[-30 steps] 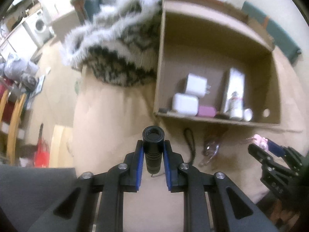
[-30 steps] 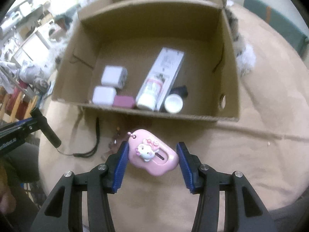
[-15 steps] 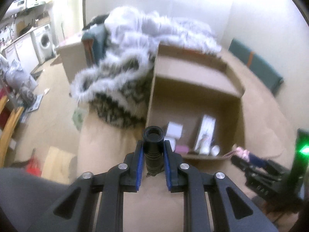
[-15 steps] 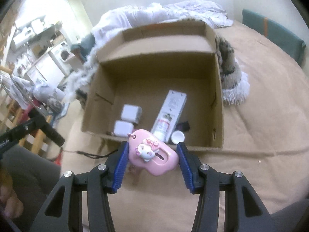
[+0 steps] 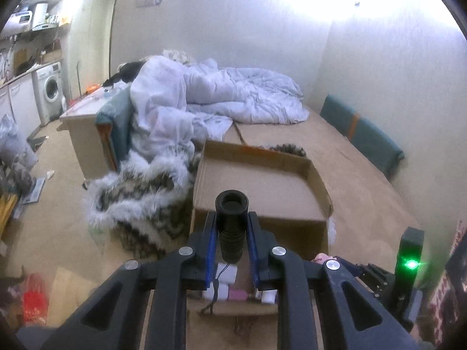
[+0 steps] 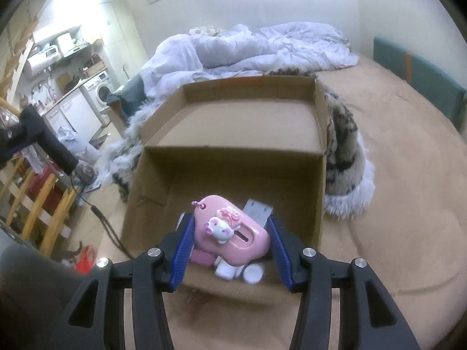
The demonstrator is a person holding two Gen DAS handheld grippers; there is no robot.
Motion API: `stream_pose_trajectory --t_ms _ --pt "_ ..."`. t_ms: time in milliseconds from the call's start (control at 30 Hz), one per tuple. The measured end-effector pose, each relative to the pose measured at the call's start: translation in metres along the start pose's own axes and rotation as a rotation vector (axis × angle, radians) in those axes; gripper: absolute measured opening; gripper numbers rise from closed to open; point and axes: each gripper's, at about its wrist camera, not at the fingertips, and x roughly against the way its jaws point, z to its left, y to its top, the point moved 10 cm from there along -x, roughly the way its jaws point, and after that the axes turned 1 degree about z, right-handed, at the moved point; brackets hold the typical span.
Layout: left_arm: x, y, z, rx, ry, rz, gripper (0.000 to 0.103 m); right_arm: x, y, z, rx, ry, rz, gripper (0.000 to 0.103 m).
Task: Organize rigid objects
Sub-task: 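Grasp the pink Hello Kitty case with the right gripper while the left carries the flashlight over the box, then lower the flashlight and pink case into the box and open both grippers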
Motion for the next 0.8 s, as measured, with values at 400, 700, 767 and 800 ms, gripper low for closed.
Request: stream_pose_trajectory --t_ms 400,700,767,800 --pt "-0.126 -0.038 -0.008 -0.001 -0.013 0.194 0.017 -0.065 -0.018 -0.034 -0.062 -0.029 0.114 0.053" --pt "-0.182 -0.108 -0.001 -0.025 0.033 0.417 0.017 -0.093 -0.037 -0.022 0.024 -0.038 0.216 0.053" --pt "-0.187 -0.118 -0.002 -0.037 0.029 0.461 0.017 -0.099 -0.041 -0.017 0.028 -0.026 0.24 0.053" --pt "-0.19 -0.122 -0.001 -0.035 0.032 0.477 0.017 -0.101 -0.043 -0.017 0.023 -0.02 0.25 0.053"
